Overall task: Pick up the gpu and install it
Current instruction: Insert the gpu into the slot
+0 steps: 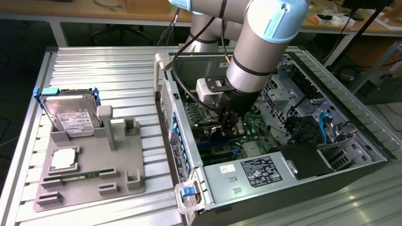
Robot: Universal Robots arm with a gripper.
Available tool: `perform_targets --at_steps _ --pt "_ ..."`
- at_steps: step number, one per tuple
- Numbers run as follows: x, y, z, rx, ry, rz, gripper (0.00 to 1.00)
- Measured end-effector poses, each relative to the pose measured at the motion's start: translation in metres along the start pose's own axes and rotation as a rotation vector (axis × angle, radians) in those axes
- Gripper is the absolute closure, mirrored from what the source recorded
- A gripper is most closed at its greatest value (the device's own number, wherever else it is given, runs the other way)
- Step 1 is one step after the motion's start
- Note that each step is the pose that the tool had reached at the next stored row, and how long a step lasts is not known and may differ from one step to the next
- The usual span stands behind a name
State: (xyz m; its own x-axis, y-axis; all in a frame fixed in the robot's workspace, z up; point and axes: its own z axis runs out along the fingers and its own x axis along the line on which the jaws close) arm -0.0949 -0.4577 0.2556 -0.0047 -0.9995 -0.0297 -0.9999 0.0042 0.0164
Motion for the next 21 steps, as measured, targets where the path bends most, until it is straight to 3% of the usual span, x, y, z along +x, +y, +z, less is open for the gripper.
perform_targets --at_steps 13,21 --pt "0.002 0.0016 0.0009 -0.0015 0.0 0.0 0.73" --pt "0.003 0.0015 0.0102 -0.0018 0.0002 0.0 0.73"
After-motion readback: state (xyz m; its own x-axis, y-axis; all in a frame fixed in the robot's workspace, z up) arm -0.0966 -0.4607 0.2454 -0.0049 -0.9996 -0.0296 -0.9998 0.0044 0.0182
